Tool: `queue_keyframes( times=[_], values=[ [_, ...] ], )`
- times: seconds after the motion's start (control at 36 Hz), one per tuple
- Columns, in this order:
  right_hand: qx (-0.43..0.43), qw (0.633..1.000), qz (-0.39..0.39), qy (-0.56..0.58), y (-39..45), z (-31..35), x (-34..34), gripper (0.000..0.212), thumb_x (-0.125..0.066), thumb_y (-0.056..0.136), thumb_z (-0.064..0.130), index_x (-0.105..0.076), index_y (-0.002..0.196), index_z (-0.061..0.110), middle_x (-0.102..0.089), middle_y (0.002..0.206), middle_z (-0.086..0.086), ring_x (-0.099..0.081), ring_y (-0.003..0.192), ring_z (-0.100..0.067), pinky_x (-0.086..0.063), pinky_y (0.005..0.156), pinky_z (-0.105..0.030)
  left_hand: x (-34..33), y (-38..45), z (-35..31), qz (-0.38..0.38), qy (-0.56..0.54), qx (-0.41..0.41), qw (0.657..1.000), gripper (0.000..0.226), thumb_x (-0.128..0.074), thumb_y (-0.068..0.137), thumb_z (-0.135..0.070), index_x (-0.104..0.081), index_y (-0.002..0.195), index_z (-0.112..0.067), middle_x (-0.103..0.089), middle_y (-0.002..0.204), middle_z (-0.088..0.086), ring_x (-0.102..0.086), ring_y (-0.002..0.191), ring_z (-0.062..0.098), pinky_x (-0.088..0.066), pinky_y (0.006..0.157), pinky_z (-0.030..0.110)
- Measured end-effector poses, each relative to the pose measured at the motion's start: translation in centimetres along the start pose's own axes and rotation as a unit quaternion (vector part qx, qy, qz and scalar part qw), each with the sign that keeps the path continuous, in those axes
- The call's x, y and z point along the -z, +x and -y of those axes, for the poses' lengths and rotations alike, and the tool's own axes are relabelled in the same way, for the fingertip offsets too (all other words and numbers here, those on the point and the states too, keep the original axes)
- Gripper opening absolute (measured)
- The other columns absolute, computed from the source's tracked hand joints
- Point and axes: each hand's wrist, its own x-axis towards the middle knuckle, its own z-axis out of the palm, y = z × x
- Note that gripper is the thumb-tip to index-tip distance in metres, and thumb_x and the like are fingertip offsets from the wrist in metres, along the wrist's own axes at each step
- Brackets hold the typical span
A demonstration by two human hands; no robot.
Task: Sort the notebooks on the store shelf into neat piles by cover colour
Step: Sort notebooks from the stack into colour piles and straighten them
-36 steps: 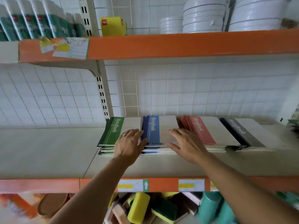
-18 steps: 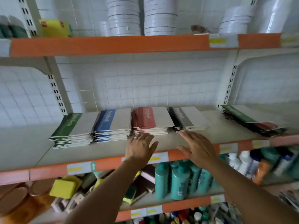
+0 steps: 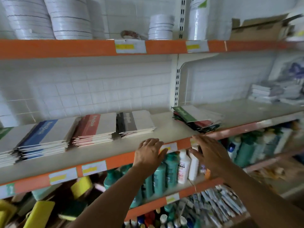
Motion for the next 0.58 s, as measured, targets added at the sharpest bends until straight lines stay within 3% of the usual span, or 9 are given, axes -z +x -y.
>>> queue_keyframes(
  times=[0.08, 0.36, 0.58],
  values=[
    [-0.011, 1.0, 0.002, -0.011, 1.0, -2.6, 0.0, 0.062, -0.039, 0.096, 0.053, -0.028, 0.149, 0.022, -0.039, 0.15, 0.001, -0.038, 0.136, -0.017, -0.028, 0.11, -0.029, -1.1, 2.6, -1.1, 0.003, -0.003, -0.005, 1.0, 0.049, -0.03, 0.097, -0.051, -0.05, 0.135, -0.028, -0.045, 0.143, -0.005, -0.036, 0.135, 0.016, -0.022, 0.11, 0.028],
    [-0.058, 0.997, 0.025, -0.04, 6.7, -8.2, -0.3, 0.062, -0.039, 0.096, 0.054, -0.027, 0.148, 0.023, -0.052, 0.138, 0.0, -0.051, 0.124, -0.019, -0.042, 0.102, -0.036, -4.4, 11.2, -2.8, 0.003, -0.004, -0.016, 1.0, 0.042, -0.034, 0.1, -0.046, -0.044, 0.139, -0.032, -0.04, 0.147, -0.009, -0.033, 0.136, 0.012, -0.024, 0.107, 0.026],
    [-0.067, 0.996, 0.061, -0.025, 11.4, -11.5, -0.7, 0.06, -0.035, 0.099, 0.051, -0.023, 0.15, 0.024, -0.04, 0.149, 0.001, -0.042, 0.132, -0.018, -0.034, 0.108, -0.034, -6.5, 16.9, -4.5, 0.027, -0.009, -0.028, 0.999, 0.046, -0.042, 0.099, -0.031, -0.035, 0.145, -0.028, -0.036, 0.15, -0.006, -0.029, 0.138, 0.015, -0.026, 0.11, 0.031]
  ],
)
